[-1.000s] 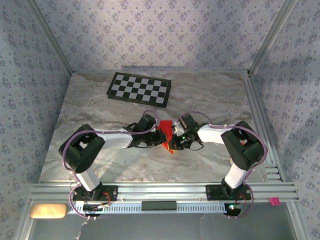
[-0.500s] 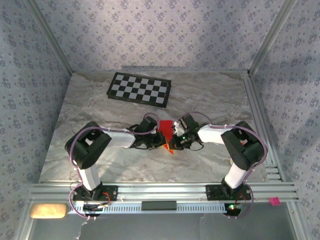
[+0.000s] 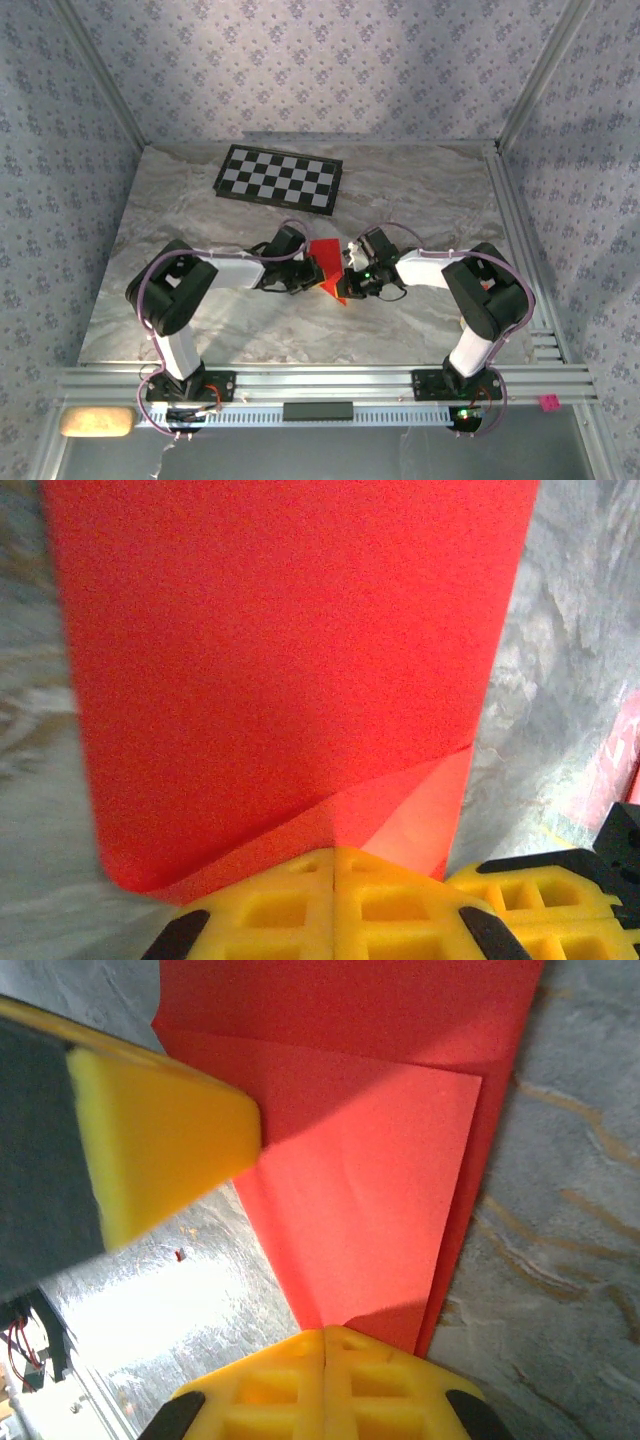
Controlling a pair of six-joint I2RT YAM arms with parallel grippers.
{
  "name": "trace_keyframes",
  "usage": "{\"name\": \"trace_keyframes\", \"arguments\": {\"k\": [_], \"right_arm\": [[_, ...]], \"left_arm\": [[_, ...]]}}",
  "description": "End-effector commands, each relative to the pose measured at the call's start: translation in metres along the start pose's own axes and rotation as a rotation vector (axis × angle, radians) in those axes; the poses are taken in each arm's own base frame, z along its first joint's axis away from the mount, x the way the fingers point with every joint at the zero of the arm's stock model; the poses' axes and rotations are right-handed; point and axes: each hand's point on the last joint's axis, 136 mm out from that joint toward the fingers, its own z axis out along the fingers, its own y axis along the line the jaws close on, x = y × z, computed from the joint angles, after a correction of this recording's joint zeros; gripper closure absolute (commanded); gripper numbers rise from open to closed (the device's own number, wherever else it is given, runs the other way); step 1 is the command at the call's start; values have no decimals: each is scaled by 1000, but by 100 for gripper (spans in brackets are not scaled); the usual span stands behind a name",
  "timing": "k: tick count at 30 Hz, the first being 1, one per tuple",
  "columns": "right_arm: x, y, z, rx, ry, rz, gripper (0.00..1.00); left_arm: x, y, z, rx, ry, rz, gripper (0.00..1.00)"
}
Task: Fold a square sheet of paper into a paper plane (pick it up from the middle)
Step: Third fold the triangle at the center of the table.
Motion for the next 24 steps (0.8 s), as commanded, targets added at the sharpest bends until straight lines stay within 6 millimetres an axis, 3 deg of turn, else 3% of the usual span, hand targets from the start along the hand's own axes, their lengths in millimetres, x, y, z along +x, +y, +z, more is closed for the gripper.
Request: {"name": "trace_keyframes", "arguments": {"k": [1,10,15,24], "right_arm": [[35,-36,1,134,90,70,100],[36,-35,1,125,96,71,100],[36,-34,1,120,95,68,100],[31,-29,1,106,86,65,100]], "left_arm": [[-21,37,-12,-142,-72,-36,92],[-32,56,-24,-167,-102,-71,92],[-40,55,-34,-150,-122,-75,91],[-42,0,-54,-11,-160,15,86]]}}
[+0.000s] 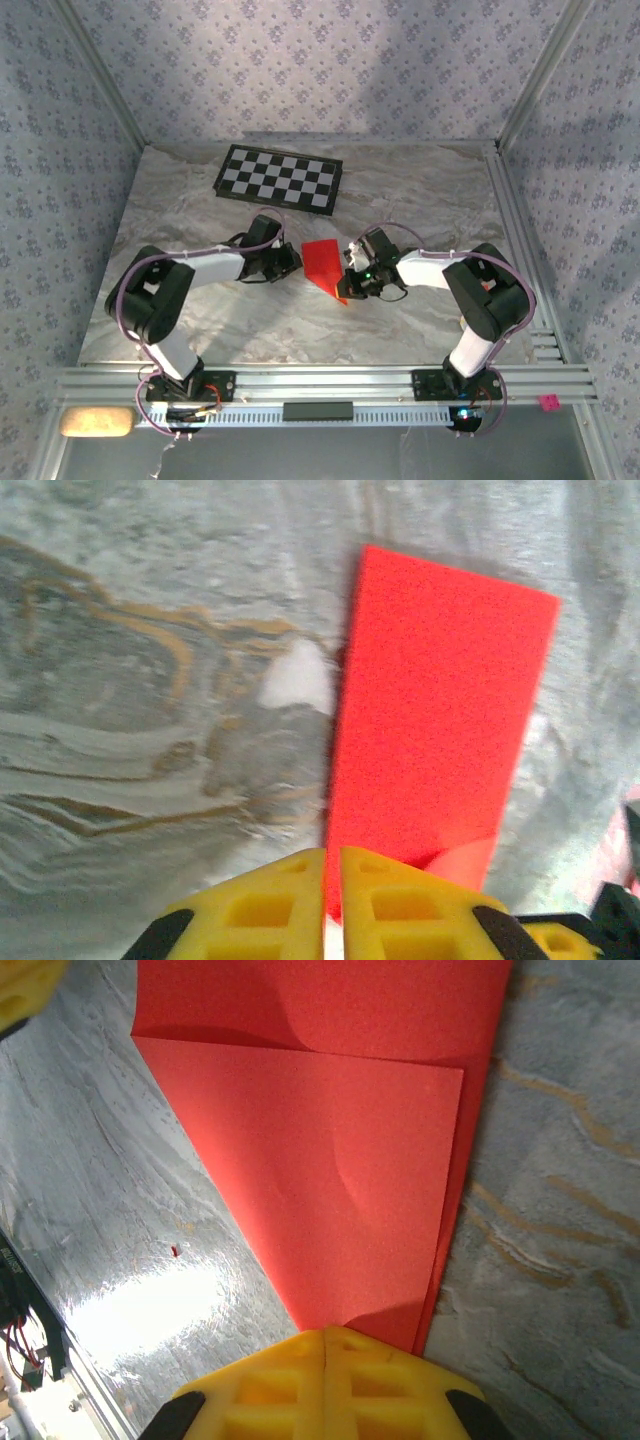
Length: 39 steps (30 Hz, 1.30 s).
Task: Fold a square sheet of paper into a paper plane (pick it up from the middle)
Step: Third fold the triangle at the center of the table.
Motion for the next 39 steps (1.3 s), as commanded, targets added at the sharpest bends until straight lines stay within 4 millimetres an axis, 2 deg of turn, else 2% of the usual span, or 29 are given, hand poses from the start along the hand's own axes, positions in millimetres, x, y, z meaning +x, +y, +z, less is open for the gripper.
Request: {"name": "trace_keyframes", "arguments": {"k": [1,5,8,11,18,24,27,30,34,39], "right_arm": [[30,-29,2,105,86,65,100],[29,-28,1,102,84,65,100],[28,-27,1,101,81,67,100],[26,-26,1,96,77,66,100],[17,-13,-4,63,54,44,100],[-5,29,-17,-18,-4,-49,100],[-9,38,-11,-37,4,-67,100],[-14,39,0,-40,21,-68,100],[-17,27,15,-16,39,-41,100],[2,5,22,20,83,-7,100]], "left_arm": [[2,-26,-12,51,-25,69,86],[20,-48,-2,102,24,135,85],[33,-50,11,105,70,148,86],[41,-41,24,81,101,135,87],[47,1,38,-75,124,100,91],[55,18,39,-107,139,98,92],[56,19,39,-107,140,104,92],[54,15,40,-98,139,110,92],[53,12,38,-91,133,116,92],[52,13,39,-96,131,113,92]]}}
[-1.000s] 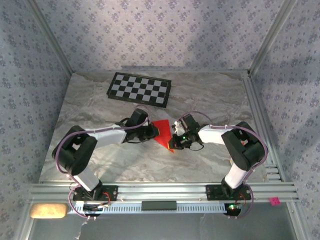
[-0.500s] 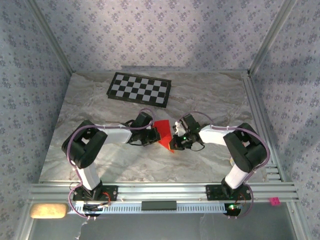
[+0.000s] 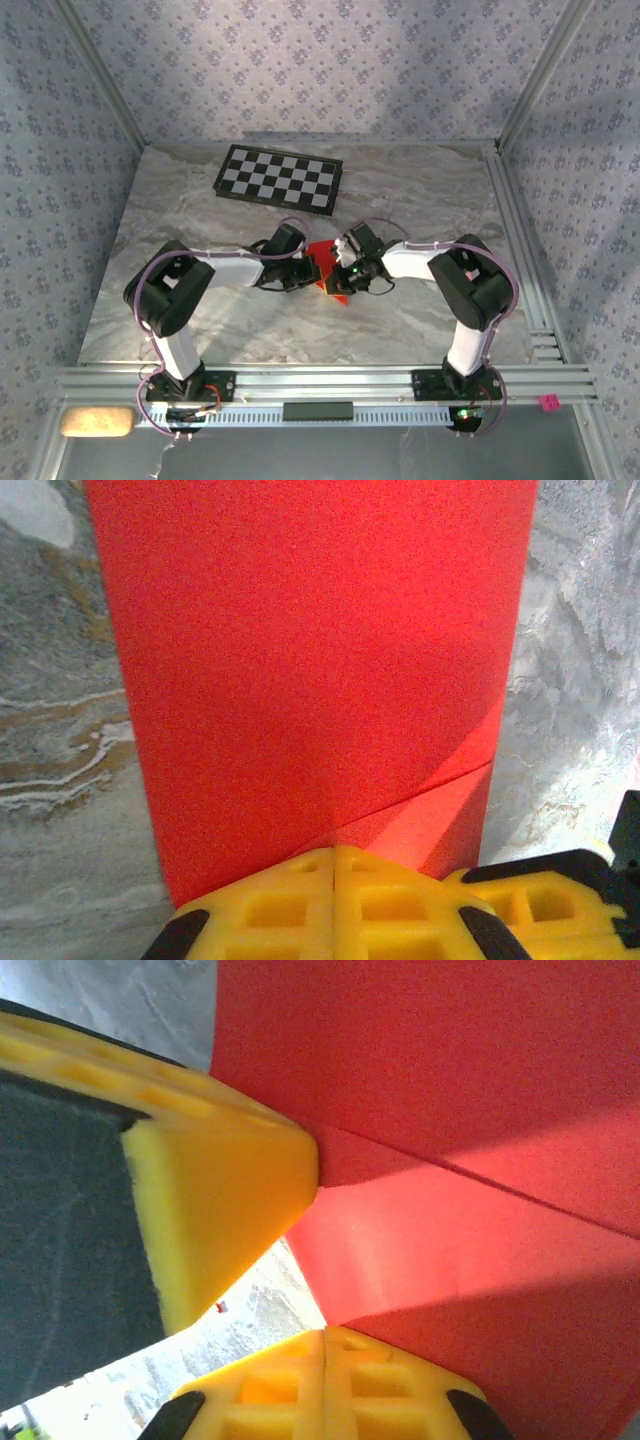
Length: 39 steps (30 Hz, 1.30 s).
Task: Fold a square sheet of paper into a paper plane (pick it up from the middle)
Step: Third fold the triangle at the center of the table.
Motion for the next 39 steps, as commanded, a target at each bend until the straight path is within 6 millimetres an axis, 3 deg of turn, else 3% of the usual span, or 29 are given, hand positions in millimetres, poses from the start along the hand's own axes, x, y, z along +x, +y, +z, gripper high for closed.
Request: {"name": "trace_keyframes", "arguments": {"k": [1,5,9,14,18,22,26,36,39], "right_arm": [[21,-17,3,35,42,32,100],[33,-18,-7,27,37,40,100],[33,-13,-19,9,13,34,100],[17,9,-29,-56,-25,1,99],[2,21,-25,-79,-33,-27,99],[0,11,-10,-69,1,-8,98],[11,-5,-3,-44,29,16,98],[65,-34,-28,-35,30,92,97],[70,-40,-37,-41,12,121,96]], "left_arm": [[10,29,7,-101,24,-13,93],[10,33,7,-113,22,-16,93],[12,35,8,-115,26,-23,93],[12,32,7,-109,26,-14,93],[12,32,7,-110,28,-12,93],[12,32,7,-108,28,-12,93],[12,32,8,-110,29,-13,93],[10,31,10,-109,32,-10,93],[11,29,10,-102,36,5,93]]}}
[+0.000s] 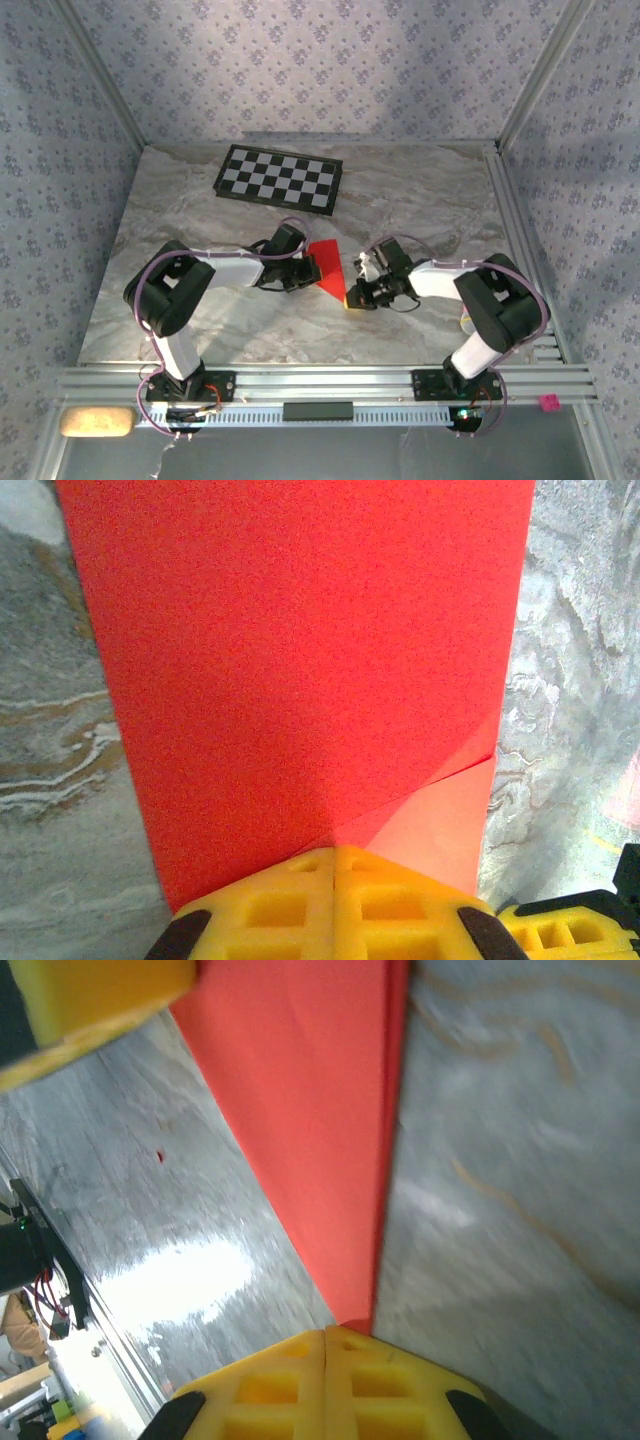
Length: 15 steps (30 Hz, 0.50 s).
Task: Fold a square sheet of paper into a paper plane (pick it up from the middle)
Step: Third fold the triangle at the center of the table.
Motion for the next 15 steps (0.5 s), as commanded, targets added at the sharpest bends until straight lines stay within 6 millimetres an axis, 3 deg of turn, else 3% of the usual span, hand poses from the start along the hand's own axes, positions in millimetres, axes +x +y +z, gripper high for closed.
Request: {"name": "trace_keyframes", "arguments": {"k": [1,7,15], "right_arm": [[17,-8,-10,7,22,46,96],[-15,28,-34,-33,-64,-43,96],[-39,35,-6,-3,-17,-60,96]], "left_arm": [[11,29,10,-101,36,7,93],[13,22,7,-86,63,111,93],[9,12,3,-70,66,150,93]]}}
